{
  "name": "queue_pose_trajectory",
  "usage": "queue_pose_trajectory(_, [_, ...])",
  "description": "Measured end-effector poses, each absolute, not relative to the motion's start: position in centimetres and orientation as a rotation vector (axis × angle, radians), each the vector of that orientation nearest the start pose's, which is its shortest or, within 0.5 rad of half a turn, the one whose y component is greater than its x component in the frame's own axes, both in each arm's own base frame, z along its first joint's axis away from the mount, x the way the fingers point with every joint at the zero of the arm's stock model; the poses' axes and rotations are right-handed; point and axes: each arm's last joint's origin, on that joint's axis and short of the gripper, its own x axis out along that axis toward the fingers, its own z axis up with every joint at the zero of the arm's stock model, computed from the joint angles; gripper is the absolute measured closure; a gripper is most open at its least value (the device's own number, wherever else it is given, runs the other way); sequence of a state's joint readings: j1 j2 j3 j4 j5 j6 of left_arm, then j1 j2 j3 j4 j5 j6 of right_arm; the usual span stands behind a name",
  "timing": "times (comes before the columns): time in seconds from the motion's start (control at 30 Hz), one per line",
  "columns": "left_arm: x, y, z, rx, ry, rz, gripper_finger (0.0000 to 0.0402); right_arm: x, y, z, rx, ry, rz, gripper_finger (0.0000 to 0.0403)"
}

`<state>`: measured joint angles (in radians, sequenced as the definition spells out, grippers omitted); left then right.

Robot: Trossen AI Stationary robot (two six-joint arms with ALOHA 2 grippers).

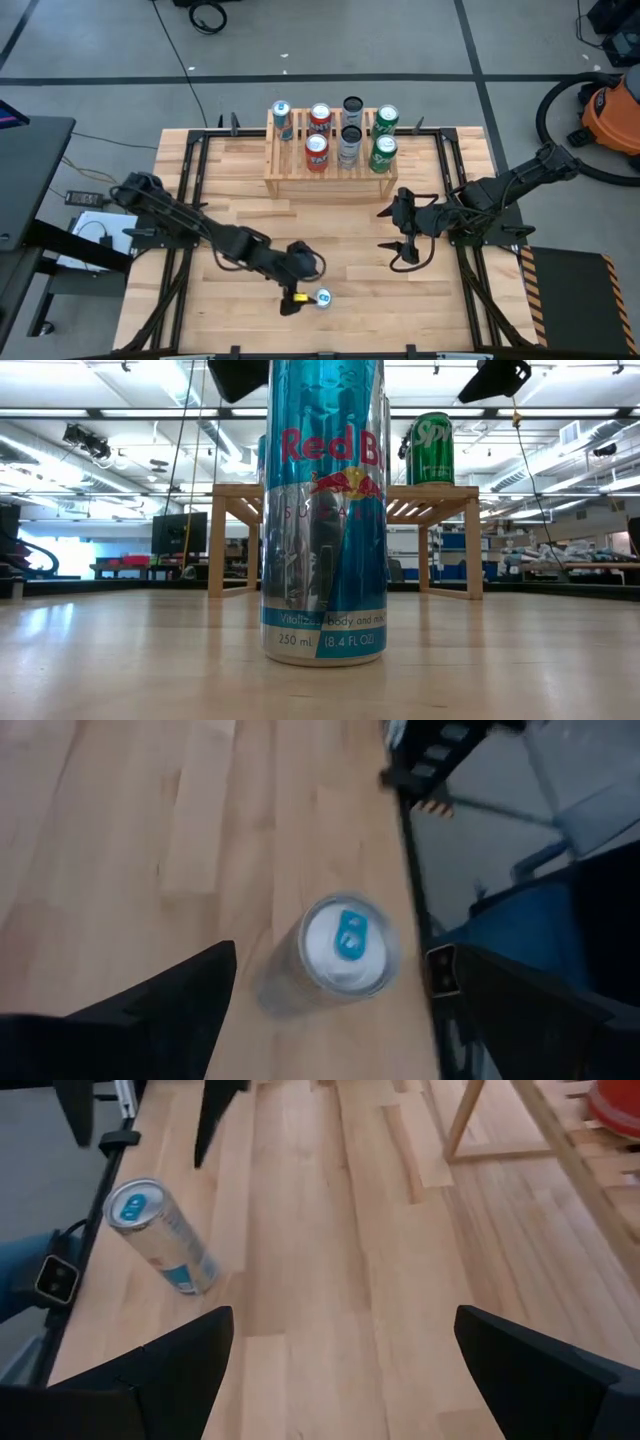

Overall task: Place canned beverage on shelf
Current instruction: Put the blue soda can on the shelf aligned with the other blue soda can

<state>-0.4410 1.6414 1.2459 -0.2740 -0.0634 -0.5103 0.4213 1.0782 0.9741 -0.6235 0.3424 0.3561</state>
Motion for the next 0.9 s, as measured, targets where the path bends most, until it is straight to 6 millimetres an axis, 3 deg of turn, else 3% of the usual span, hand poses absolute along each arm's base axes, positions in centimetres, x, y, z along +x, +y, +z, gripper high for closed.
queue_pose_trajectory(0.33, [35.7,-17.0,24.0,-0.317,0.828,-0.132,0.0028,20.1,8.0,30.7,0.08,0.687,-0.018,0.0013])
queue_pose_trajectory(0.77, [35.3,-18.5,23.9,-0.334,0.815,-0.141,0.0028,20.1,8.0,30.7,0.081,0.684,-0.017,0.0013])
queue_pose_trajectory(0.9, [35.9,-18.8,22.7,-0.322,0.804,-0.115,0.0028,20.1,8.0,30.7,0.081,0.684,-0.017,0.0013])
